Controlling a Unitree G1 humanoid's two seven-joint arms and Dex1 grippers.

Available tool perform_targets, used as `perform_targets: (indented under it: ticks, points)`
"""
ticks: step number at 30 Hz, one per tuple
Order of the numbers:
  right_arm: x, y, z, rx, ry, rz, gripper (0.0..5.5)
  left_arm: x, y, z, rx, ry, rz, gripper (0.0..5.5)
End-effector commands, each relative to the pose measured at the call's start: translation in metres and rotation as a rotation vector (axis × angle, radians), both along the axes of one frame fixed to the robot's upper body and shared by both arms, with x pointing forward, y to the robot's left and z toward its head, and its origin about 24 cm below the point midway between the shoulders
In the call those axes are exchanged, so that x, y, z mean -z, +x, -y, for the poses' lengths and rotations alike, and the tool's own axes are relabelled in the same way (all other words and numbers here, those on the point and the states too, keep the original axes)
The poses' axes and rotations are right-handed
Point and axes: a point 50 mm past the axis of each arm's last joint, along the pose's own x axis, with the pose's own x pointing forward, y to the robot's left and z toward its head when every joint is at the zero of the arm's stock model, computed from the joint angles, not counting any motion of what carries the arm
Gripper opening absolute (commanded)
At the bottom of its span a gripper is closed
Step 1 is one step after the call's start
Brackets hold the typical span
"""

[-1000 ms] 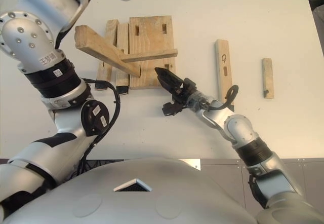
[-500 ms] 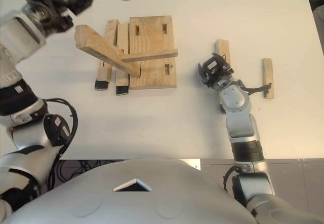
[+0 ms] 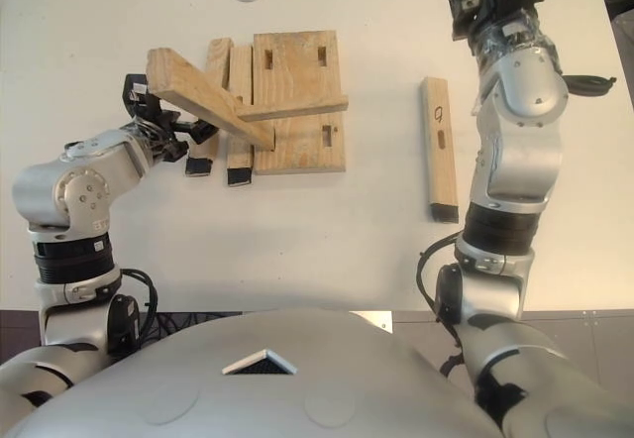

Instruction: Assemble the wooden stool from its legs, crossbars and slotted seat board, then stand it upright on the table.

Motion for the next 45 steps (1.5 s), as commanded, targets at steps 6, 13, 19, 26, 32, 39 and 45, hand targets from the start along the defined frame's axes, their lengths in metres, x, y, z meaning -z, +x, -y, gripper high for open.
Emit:
perform_targets:
  ticks: [6,13,19,26,32,39,45]
  points:
    - [-0.012,0.018,0.021,0.252,0.140,0.085,2.74,0.016,-0.005,-0.004,0.043,0.003,-0.018,2.85]
    - [-0.007,0.024,0.005,-0.011,0.404,0.028,2.74,-0.038,0.039,-0.002,0.035,-0.008,0.343,1.92]
    - [-0.026,0.045,0.007,-0.131,0.462,0.060,3.63,-0.099,0.077,-0.001,0.144,0.016,0.532,1.09]
    - [-0.006,0.040,0.008,-0.100,0.474,0.009,3.96,-0.073,0.047,-0.004,0.173,0.008,0.306,1.51]
    - [-0.004,0.038,0.010,-0.089,0.468,0.003,3.96,-0.029,0.020,-0.009,0.126,0.025,0.133,2.43]
    - [-0.003,0.038,0.010,-0.086,0.474,-0.010,3.96,0.023,-0.011,-0.022,0.086,0.049,-0.041,3.35]
    - [0.000,0.038,0.007,-0.094,0.489,-0.012,3.96,0.039,-0.013,-0.038,0.054,0.120,-0.027,2.69]
